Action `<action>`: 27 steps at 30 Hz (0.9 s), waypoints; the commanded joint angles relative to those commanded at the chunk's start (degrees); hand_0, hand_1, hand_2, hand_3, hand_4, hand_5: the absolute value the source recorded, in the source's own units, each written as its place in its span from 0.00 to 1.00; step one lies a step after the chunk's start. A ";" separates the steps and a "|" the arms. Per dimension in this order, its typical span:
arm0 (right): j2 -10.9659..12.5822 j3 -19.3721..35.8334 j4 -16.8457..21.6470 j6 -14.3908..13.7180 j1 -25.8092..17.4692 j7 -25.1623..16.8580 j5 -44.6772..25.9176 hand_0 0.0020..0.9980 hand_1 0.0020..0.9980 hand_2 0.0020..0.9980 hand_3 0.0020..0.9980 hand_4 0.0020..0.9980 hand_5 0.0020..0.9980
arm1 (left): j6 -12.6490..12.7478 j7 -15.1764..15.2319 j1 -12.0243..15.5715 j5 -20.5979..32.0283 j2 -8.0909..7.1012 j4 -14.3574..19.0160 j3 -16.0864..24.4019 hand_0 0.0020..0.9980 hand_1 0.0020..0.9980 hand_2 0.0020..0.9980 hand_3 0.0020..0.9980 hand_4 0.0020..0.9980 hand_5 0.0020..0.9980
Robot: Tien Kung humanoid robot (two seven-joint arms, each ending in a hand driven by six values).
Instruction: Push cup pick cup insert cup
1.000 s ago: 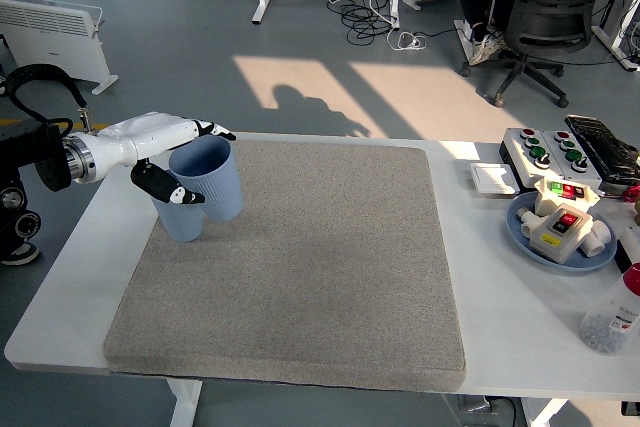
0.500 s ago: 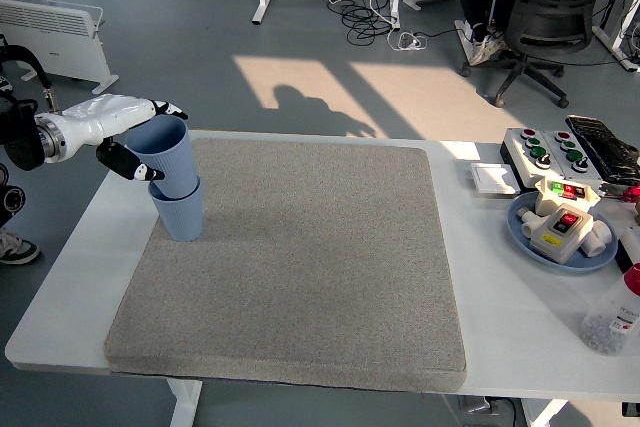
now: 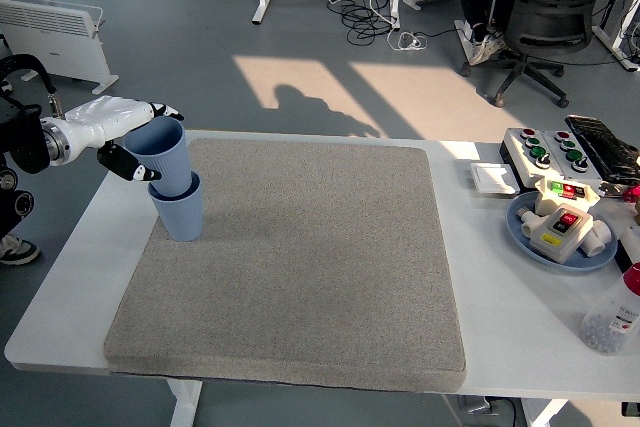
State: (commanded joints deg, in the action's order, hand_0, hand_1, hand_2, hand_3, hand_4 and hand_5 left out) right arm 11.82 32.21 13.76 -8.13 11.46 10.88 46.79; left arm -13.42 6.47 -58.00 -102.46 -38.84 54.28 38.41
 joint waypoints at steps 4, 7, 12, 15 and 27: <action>0.01 -0.05 -0.01 -0.05 0.04 -0.05 -0.12 0.73 0.67 0.64 0.57 0.13 0.36 | 0.20 0.24 0.10 0.66 0.13 -0.48 -0.61 0.40 0.58 0.68 0.55 0.70 0.09; 0.02 -0.09 -0.01 -0.06 0.09 -0.06 -0.15 0.73 0.67 0.64 0.57 0.13 0.36 | 0.05 0.20 0.08 0.42 0.31 -0.59 -0.94 0.40 0.58 0.68 0.55 0.70 0.09; 0.03 -0.05 -0.01 -0.04 0.14 -0.05 -0.08 0.73 0.67 0.64 0.57 0.13 0.36 | 0.28 0.54 0.18 0.77 0.59 -0.91 -1.14 0.49 0.69 0.84 0.90 0.87 0.32; 0.04 0.00 -0.02 -0.03 0.15 -0.04 -0.01 0.73 0.67 0.64 0.57 0.13 0.36 | 1.26 0.89 0.27 0.87 0.58 -1.11 -1.18 0.73 0.86 1.00 1.00 0.96 0.45; 0.00 0.15 -0.01 -0.02 0.09 0.03 0.09 0.73 0.67 0.64 0.57 0.13 0.36 | 1.73 0.68 0.51 -0.04 0.51 -1.60 -1.01 0.82 0.91 1.00 1.00 0.98 0.48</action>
State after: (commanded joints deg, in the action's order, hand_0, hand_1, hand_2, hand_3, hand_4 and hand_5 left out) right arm 11.81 32.36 13.75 -8.15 11.55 10.91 46.88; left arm -11.68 7.16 -57.49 -102.50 -38.33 52.69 37.40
